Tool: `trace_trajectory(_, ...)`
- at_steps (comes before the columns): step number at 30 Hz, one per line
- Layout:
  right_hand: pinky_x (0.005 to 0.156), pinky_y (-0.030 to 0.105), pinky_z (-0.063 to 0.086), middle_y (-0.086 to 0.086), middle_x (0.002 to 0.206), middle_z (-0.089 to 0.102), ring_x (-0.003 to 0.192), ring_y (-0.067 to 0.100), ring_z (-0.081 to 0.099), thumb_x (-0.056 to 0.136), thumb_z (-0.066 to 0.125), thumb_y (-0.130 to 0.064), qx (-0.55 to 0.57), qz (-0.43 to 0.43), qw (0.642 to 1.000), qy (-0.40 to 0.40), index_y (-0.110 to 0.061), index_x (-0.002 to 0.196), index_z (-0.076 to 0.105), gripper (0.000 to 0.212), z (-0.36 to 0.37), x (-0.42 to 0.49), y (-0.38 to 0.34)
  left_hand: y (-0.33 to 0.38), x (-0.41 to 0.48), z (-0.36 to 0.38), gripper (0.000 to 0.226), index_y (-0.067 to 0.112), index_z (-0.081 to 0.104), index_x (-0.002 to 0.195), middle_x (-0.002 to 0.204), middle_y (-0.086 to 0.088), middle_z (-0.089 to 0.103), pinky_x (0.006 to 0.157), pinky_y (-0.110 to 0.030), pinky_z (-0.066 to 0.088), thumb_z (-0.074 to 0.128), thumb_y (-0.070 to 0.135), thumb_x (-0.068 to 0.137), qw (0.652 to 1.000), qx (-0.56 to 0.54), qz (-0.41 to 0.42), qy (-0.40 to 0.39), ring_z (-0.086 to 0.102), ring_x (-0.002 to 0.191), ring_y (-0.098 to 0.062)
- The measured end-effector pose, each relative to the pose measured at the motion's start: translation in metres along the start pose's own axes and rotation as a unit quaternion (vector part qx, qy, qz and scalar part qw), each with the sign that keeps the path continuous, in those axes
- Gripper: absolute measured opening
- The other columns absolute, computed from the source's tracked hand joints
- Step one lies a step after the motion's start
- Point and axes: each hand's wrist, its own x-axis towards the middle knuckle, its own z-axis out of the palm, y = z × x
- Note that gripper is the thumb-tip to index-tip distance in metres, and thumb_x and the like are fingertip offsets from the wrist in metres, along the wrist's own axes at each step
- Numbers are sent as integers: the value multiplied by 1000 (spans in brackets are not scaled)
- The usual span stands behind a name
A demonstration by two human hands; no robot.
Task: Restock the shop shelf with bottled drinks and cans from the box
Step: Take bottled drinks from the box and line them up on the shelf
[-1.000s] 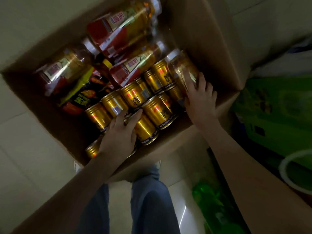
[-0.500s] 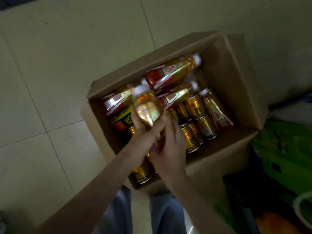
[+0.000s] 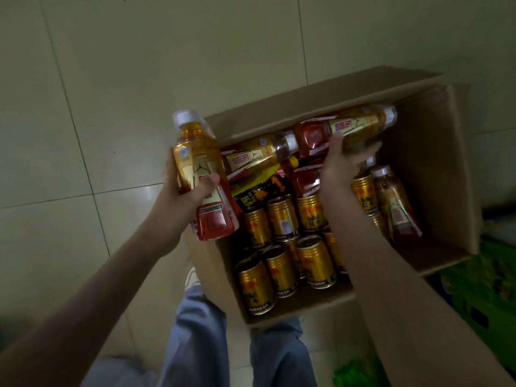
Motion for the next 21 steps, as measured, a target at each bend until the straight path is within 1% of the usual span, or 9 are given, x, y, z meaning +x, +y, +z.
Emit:
trace_trajectory(2,104,46,36,17,158,-3,140,40,23,93,56,-41,-27,-20,999,-23,-37,150,-12,89,16,6,-8,-3,2,-3,88,49,18,143,130,1,53,78,-42,58,74,36,77,1000,8,-15,-2,64,108,-20)
trace_trajectory(4,106,47,34,17,156,-19,143,41,16,93,56,-38,-54,-19,997,-53,-39,148,-16,90,26,7,-13,-5,3,-6,87,57,24,137,136,-3,46,77,-41,59,79,43,71,999,24,-26,-6,62,111,-22)
trace_trajectory(6,105,46,35,19,153,-27,142,41,19,94,56,-33,-70,-15,995,-63,-43,147,-15,89,31,11,-15,-5,4,-5,74,58,33,128,136,-5,47,76,-38,59,79,41,72,999,26,-25,-5,63,110,-20)
trace_trajectory(8,104,45,38,19,152,-30,140,43,24,95,56,-28,-71,-5,995,-70,-47,147,-10,85,31,14,-18,-5,5,-2,72,57,33,128,131,-1,53,78,-40,58,77,36,75,1000,22,-19,-1,64,108,-17)
trace_trajectory(10,99,43,43,17,152,-31,135,46,30,95,56,-26,-91,9,993,-78,-50,147,-1,80,30,18,-20,-6,6,1,79,48,28,138,123,6,61,83,-45,56,76,34,77,999,30,-14,3,65,107,-15)
trace_trajectory(12,92,39,47,16,152,-30,131,46,35,93,57,-26,-144,7,987,-71,-50,147,8,77,26,20,-18,-7,6,5,86,44,22,143,119,10,63,87,-50,54,75,37,76,999,51,-10,13,65,107,-14)
trace_trajectory(16,95,44,49,14,152,-30,136,48,19,88,62,-30,-234,-32,970,-66,-50,146,14,77,12,18,7,-9,5,12,80,38,23,144,117,9,64,88,-51,54,73,25,83,996,83,2,30,65,105,-13)
trace_trajectory(19,90,38,45,15,154,-23,136,46,22,87,64,-28,-227,-47,971,-58,-47,145,16,78,1,15,21,-8,3,17,77,37,25,143,116,8,65,86,-50,55,72,23,84,995,91,5,38,66,105,-14)
trace_trajectory(21,93,36,43,13,155,-18,135,44,25,85,66,-24,-219,-67,971,-67,-47,144,22,77,-11,8,26,-3,-2,20,75,36,26,143,117,6,65,82,-50,56,71,23,85,996,82,-10,37,67,102,-15)
